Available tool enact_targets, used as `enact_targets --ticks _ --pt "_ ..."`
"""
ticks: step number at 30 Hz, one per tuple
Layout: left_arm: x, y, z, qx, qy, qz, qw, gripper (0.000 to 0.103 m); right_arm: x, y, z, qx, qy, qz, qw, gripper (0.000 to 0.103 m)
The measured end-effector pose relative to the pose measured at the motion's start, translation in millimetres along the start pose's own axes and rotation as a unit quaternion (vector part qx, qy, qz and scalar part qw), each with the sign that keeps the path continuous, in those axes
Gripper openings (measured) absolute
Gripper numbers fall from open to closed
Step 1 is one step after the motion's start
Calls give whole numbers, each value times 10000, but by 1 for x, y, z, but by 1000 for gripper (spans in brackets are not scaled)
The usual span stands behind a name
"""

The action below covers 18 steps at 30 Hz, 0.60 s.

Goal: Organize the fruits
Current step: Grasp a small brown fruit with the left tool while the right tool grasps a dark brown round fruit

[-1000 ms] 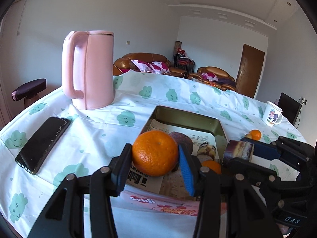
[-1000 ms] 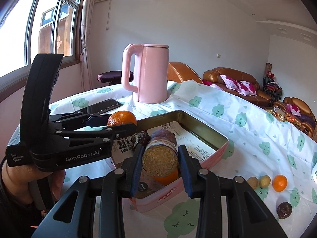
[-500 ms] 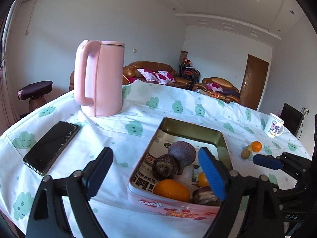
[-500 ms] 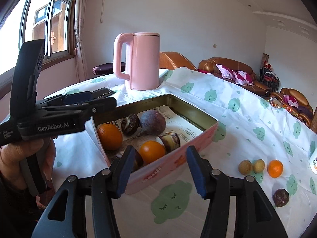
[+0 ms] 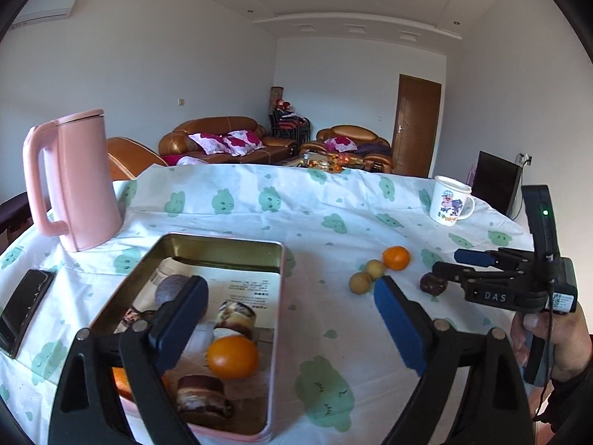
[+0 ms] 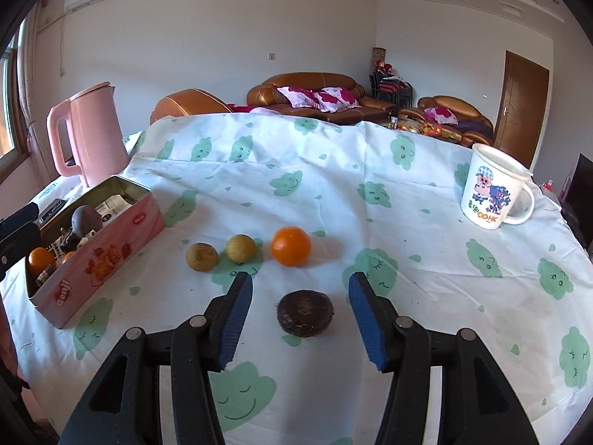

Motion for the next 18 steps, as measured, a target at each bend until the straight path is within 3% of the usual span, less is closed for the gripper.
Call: enact_targets --ticks 8,9,10,12,15,17,18 --pt "-4 52 45 201 313 -541 9978 92 5 36 1 -213 167 -704 9972 56" --pt "-3 59 51 278 353 -645 9969 92 7 40 1 -252 183 -803 9963 53" --pt "-1 63 57 312 402 -726 9961 91 8 43 1 -323 198 -864 9955 42" --pt "-1 74 65 298 520 -830 9947 88 9 44 3 -380 246 -875 9951 40" --pt "3 93 72 348 574 -1117 9915 75 7 36 9 -325 410 -698 9962 40" --pt "5 105 77 443 580 -1346 9882 57 5 29 14 -266 513 -512 9970 40" --pt "7 112 79 477 590 -1465 9863 56 4 27 15 -238 540 -458 9972 40"
Point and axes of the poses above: each gripper's, at about its wrist camera, not at the fingertips, and y roughly the way its jaws point, z to its right, x to its underside, the point moved 7 cm from there along y, roughly the way its jaws point, and after that the axes turned 3 degrees about -z, right-handed, at the moved point
